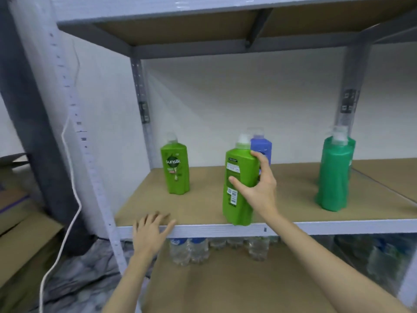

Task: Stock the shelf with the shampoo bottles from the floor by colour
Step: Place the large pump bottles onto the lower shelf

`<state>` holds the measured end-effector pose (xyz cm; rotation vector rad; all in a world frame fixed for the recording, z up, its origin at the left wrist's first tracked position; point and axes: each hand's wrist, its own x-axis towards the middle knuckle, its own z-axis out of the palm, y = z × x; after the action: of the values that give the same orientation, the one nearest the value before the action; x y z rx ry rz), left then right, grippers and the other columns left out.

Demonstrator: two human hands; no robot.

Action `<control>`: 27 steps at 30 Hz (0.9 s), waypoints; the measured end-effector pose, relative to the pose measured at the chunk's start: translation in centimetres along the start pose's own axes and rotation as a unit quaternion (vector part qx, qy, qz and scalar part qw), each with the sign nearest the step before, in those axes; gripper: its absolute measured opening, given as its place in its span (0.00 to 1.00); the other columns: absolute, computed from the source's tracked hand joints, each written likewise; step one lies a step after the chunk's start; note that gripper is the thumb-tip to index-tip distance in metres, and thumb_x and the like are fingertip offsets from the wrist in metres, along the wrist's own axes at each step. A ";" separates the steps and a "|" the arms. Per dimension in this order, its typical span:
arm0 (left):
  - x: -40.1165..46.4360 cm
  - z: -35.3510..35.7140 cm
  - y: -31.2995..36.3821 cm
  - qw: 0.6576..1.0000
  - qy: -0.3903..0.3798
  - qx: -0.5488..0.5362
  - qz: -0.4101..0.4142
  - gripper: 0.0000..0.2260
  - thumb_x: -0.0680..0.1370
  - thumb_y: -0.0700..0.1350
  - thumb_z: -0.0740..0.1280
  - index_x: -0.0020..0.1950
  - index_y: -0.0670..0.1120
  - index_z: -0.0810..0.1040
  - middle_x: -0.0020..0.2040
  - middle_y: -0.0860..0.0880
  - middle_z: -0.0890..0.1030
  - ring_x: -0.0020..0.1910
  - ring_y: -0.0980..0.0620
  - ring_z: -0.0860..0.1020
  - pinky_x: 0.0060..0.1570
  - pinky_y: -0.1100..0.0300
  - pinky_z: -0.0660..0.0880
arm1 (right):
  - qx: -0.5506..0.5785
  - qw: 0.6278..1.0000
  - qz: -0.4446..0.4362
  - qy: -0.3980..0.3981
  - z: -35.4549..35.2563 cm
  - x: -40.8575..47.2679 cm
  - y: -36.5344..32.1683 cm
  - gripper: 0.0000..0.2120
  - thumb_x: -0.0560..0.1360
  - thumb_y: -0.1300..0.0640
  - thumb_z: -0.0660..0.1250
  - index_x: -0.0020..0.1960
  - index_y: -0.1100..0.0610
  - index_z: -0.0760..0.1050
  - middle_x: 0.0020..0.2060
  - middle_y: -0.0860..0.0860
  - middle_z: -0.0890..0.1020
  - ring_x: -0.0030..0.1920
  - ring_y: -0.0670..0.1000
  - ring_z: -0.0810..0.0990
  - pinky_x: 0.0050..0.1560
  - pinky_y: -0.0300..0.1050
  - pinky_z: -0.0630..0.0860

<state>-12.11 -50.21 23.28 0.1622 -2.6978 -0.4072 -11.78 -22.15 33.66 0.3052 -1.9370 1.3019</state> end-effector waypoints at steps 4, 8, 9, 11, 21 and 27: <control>0.2 0.0 -0.2 1.000 0.023 0.008 0.012 0.39 0.63 0.72 0.39 0.61 0.58 0.75 0.61 0.53 0.76 0.62 0.49 0.72 0.63 0.52 0.61 | -0.016 0.999 -0.015 -0.035 5.6 1.0 -1.2 0.34 0.66 0.49 0.75 0.68 0.45 0.63 0.61 0.47 0.73 0.57 0.45 0.73 0.56 0.41 0.69; 0.5 0.9 -0.6 0.999 0.044 -0.005 0.010 0.45 0.61 0.77 0.31 0.58 0.58 0.76 0.57 0.54 0.78 0.60 0.49 0.73 0.62 0.51 0.63 | -0.034 0.998 -0.016 -0.059 9.8 1.6 -1.1 0.34 0.67 0.48 0.73 0.68 0.45 0.62 0.60 0.49 0.73 0.57 0.51 0.74 0.58 0.47 0.71; 0.6 1.0 -0.6 0.999 0.047 -0.003 0.008 0.45 0.61 0.77 0.31 0.57 0.59 0.76 0.57 0.54 0.78 0.60 0.49 0.73 0.62 0.52 0.63 | -0.037 0.997 -0.009 -0.064 10.6 1.7 -1.1 0.34 0.67 0.48 0.73 0.68 0.44 0.62 0.60 0.49 0.73 0.57 0.51 0.75 0.57 0.47 0.72; 0.5 1.0 -0.6 0.999 0.038 0.000 -0.002 0.41 0.62 0.76 0.36 0.58 0.59 0.75 0.58 0.55 0.77 0.61 0.50 0.72 0.63 0.53 0.61 | -0.042 0.996 0.008 -0.076 12.0 1.7 -0.9 0.33 0.68 0.48 0.73 0.68 0.43 0.61 0.59 0.49 0.72 0.56 0.52 0.76 0.53 0.44 0.71; 0.5 1.3 -0.4 0.999 0.033 0.022 -0.005 0.37 0.64 0.71 0.38 0.60 0.60 0.73 0.61 0.55 0.74 0.65 0.51 0.68 0.66 0.53 0.57 | -0.071 0.990 0.001 -0.122 13.1 1.1 -0.1 0.38 0.68 0.44 0.72 0.71 0.43 0.55 0.60 0.52 0.68 0.54 0.54 0.76 0.54 0.51 0.75; 0.1 2.2 -0.4 0.999 0.039 0.030 0.010 0.37 0.67 0.69 0.38 0.62 0.56 0.73 0.63 0.50 0.74 0.65 0.46 0.66 0.68 0.47 0.55 | -0.024 0.980 -0.017 -0.197 10.6 0.3 1.0 0.46 0.69 0.53 0.73 0.75 0.42 0.46 0.66 0.53 0.66 0.62 0.49 0.70 0.59 0.37 0.64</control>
<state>-13.05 -50.02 21.24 0.1642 -2.6339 -0.3067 -17.47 -30.83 31.24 0.6081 -2.2754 1.2391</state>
